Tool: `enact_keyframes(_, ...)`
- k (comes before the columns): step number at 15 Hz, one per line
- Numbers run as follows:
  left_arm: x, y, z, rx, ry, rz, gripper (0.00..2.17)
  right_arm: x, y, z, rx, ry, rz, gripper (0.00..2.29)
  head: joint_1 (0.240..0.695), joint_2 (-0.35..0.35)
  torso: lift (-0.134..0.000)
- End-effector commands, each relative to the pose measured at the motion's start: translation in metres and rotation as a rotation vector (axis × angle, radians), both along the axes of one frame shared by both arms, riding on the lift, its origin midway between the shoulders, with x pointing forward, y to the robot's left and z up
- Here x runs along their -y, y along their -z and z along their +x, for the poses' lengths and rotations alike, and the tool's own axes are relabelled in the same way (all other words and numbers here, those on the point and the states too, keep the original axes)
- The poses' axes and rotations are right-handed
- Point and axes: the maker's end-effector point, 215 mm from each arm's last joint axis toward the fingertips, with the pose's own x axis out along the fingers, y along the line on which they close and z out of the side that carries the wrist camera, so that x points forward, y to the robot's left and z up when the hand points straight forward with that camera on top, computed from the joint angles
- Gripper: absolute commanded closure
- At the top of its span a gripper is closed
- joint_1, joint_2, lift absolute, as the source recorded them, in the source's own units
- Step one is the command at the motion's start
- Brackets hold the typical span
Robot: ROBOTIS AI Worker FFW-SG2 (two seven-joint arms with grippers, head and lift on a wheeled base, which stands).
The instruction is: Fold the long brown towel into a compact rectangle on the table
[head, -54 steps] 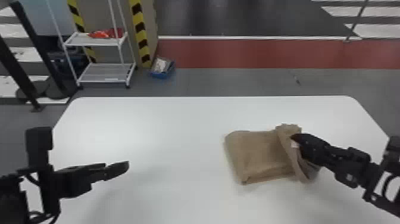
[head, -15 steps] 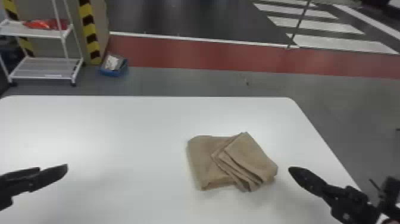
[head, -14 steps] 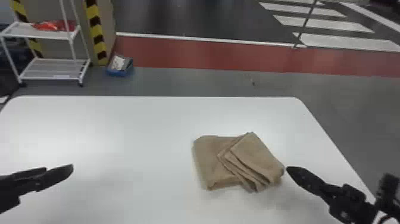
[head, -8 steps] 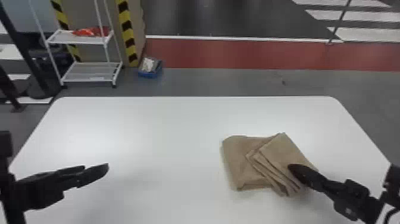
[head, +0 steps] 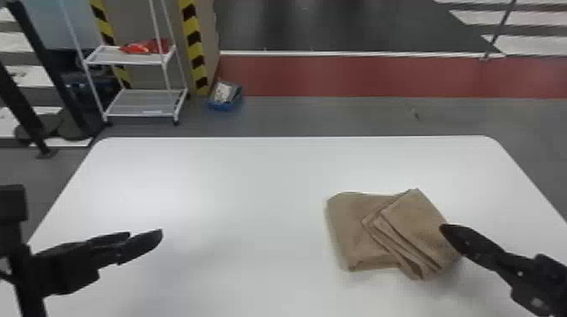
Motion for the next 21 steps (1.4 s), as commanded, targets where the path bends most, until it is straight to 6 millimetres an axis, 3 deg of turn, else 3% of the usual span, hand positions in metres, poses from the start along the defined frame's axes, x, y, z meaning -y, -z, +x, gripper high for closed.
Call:
enact_keyframes(1, 0.002, -0.003, 0.000, 0.006, 0.004, -0.006, 0.09, 0.050, -0.006, -0.015, 0.003, 0.087, -0.028, 1.95, 0.695, -0.014, -0.125)
enact_keyframes(4, 0.003, -0.002, -0.002, 0.003, 0.009, -0.011, 0.09, 0.098, 0.003, -0.022, -0.016, 0.165, -0.040, 1.95, 0.695, -0.091, -0.125)
enact_keyframes(6, 0.004, -0.001, -0.002, 0.002, 0.012, -0.012, 0.09, 0.104, 0.000, -0.010, 0.003, 0.180, 0.000, 1.95, 0.695, -0.150, -0.125)
enact_keyframes(9, 0.003, 0.001, -0.004, -0.003, 0.010, -0.011, 0.09, 0.094, -0.010, 0.009, 0.030, 0.169, 0.032, 1.95, 0.695, -0.170, -0.125)
enact_keyframes(14, -0.007, 0.003, -0.007, -0.006, -0.008, -0.011, 0.09, 0.078, 0.034, 0.031, -0.010, 0.167, -0.038, 1.95, 0.695, -0.136, -0.125)
enact_keyframes(16, -0.009, 0.006, -0.008, -0.009, -0.012, -0.012, 0.09, 0.059, 0.046, 0.038, -0.005, 0.154, -0.029, 1.95, 0.695, -0.126, -0.125)
enact_keyframes(21, -0.009, 0.005, -0.007, -0.007, -0.012, -0.010, 0.09, 0.011, 0.040, 0.046, 0.022, 0.081, 0.027, 1.95, 0.695, -0.068, -0.125)
